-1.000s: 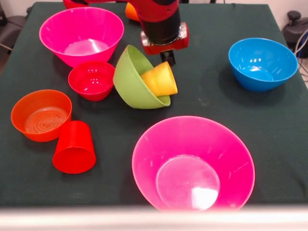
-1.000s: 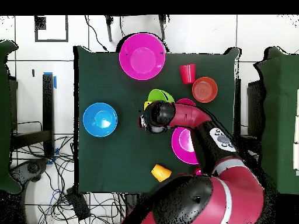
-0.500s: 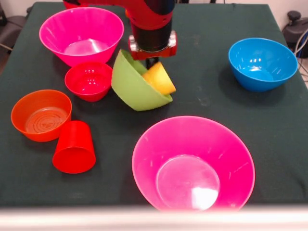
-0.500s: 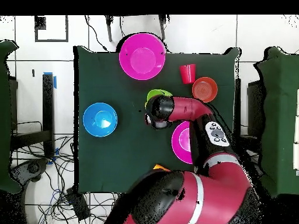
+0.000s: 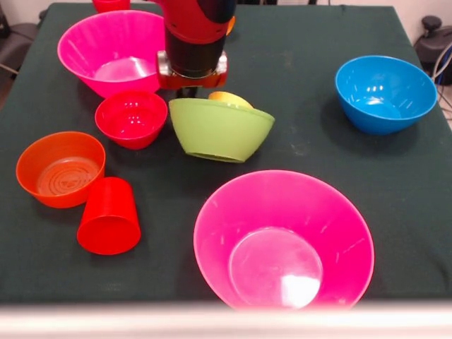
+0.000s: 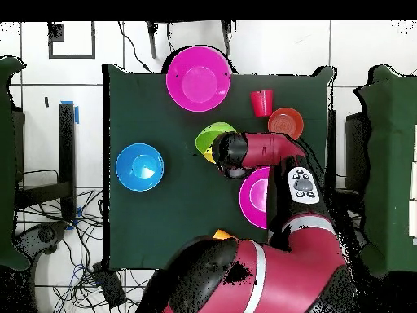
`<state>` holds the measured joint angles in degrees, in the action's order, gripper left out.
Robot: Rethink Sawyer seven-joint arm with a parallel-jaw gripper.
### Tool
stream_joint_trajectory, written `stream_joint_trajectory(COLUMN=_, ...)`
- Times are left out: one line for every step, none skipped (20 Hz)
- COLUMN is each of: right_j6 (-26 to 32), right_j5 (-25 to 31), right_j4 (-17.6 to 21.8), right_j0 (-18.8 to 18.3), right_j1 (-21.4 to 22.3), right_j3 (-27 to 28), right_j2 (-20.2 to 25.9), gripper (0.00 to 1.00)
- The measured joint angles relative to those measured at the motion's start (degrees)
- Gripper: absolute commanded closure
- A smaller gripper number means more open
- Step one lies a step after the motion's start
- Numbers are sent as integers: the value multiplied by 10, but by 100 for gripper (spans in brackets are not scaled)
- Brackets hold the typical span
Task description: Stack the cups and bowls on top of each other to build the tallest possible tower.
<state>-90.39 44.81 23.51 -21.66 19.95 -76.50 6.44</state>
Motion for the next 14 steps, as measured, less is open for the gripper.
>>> stream_joint_trajectory(right_j6=0, right_j5=-6, right_j4=5, right_j0=0, right_j1=1, right_j3=0, right_j2=0, gripper=100)
stream_joint_trajectory(right_j6=0, right_j5=-12, right_j4=9, right_j0=-1, right_j1=2, right_j3=0, right_j2=0, gripper=100)
stream_joint_trajectory(right_j6=0, right_j5=-28, right_j4=16, right_j0=-3, right_j1=3, right_j3=0, right_j2=2, gripper=100)
stream_joint_trajectory(right_j6=0, right_j5=-41, right_j4=22, right_j0=-5, right_j1=5, right_j3=0, right_j2=3, gripper=100)
stream_joint_trajectory(right_j6=0, right_j5=-56, right_j4=26, right_j0=-7, right_j1=6, right_j3=0, right_j2=6, gripper=100)
stream_joint_trajectory(right_j6=0, right_j5=-95, right_j4=35, right_j0=-16, right_j1=9, right_j3=-1, right_j2=14, gripper=100)
stream_joint_trajectory(right_j6=0, right_j5=-113, right_j4=39, right_j0=-21, right_j1=11, right_j3=-2, right_j2=18, gripper=100)
stream_joint_trajectory(right_j6=0, right_j5=-133, right_j4=41, right_j0=-28, right_j1=12, right_j3=-4, right_j2=24, gripper=100)
stream_joint_trajectory(right_j6=0, right_j5=-142, right_j4=43, right_j0=-32, right_j1=13, right_j3=-5, right_j2=28, gripper=100)
stream_joint_trajectory(right_j6=0, right_j5=-190, right_j4=48, right_j0=-52, right_j1=17, right_j3=-12, right_j2=47, gripper=100)
stream_joint_trajectory(right_j6=0, right_j5=-204, right_j4=50, right_j0=-59, right_j1=19, right_j3=-14, right_j2=54, gripper=100)
stream_joint_trajectory(right_j6=0, right_j5=-217, right_j4=52, right_j0=-65, right_j1=20, right_j3=-15, right_j2=61, gripper=100)
stream_joint_trajectory(right_j6=0, right_j5=-248, right_j4=55, right_j0=-83, right_j1=21, right_j3=-20, right_j2=79, gripper=100)
stream_joint_trajectory(right_j6=0, right_j5=-263, right_j4=57, right_j0=-94, right_j1=21, right_j3=-23, right_j2=91, gripper=100)
